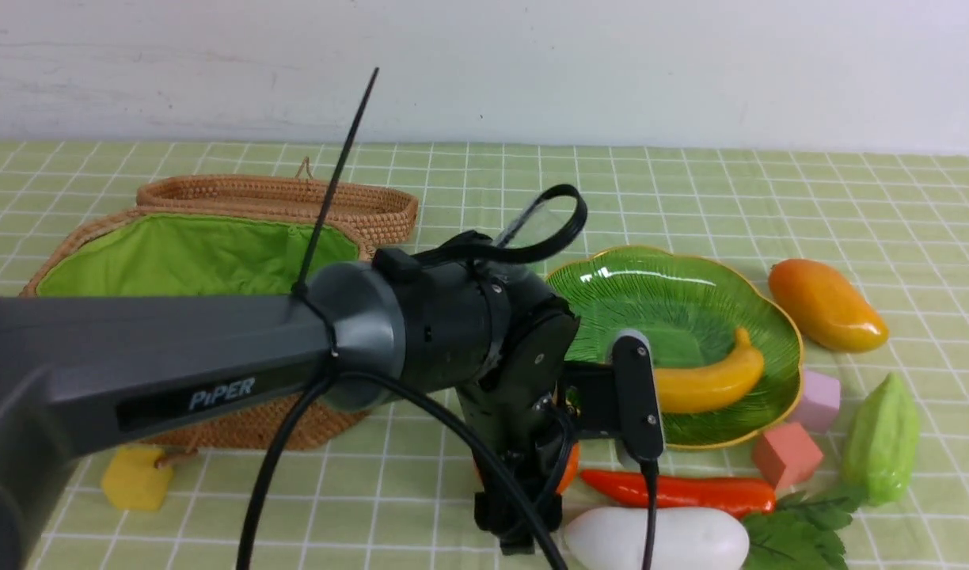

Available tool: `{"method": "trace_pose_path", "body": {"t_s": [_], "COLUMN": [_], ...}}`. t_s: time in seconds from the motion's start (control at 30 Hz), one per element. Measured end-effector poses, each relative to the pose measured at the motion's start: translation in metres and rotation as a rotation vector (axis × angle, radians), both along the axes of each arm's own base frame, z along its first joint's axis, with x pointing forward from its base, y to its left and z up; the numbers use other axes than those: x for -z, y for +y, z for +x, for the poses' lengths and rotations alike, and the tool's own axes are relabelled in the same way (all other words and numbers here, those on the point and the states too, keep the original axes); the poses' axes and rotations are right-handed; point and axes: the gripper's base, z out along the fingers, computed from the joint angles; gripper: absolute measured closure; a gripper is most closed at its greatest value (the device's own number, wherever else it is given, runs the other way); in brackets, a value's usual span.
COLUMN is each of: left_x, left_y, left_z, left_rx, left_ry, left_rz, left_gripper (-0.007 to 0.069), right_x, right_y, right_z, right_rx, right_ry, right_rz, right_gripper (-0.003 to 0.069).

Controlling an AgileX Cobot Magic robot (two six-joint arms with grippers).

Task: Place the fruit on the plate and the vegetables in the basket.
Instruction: Grab a tomato with your left arm and place it on the plate on the right.

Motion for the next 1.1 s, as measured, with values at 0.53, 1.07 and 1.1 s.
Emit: {"method": "trace_pose_path", "body": {"t_s": [0.53,1.07,1.1], "left_x": [0.000,-0.031,-0.035], "left_y": [-0.002,0.011,0.012], "left_z": [0.005,-0.006,-0.007], "left_rx": [-0.045,-0.067,-0.073], "left_ry": [-0.024,-0.026,-0.037], "left_rz": [-0.022,-0.025,-0.027], "left_gripper": [0.0169,0.0172,0.0172], "right_x": [0.000,0.000,0.000], "right_y": [0.000,0.000,0.000], "right_z": [0.000,0.000,0.000], "right_rx": [-0.001,-0.001,-0.001], "right_ry": [0.004,0.004,0.004], "right_rz": [-0.002,-0.002,-0.002], "right_gripper": [0.0561,0.0550,0.0549]}}
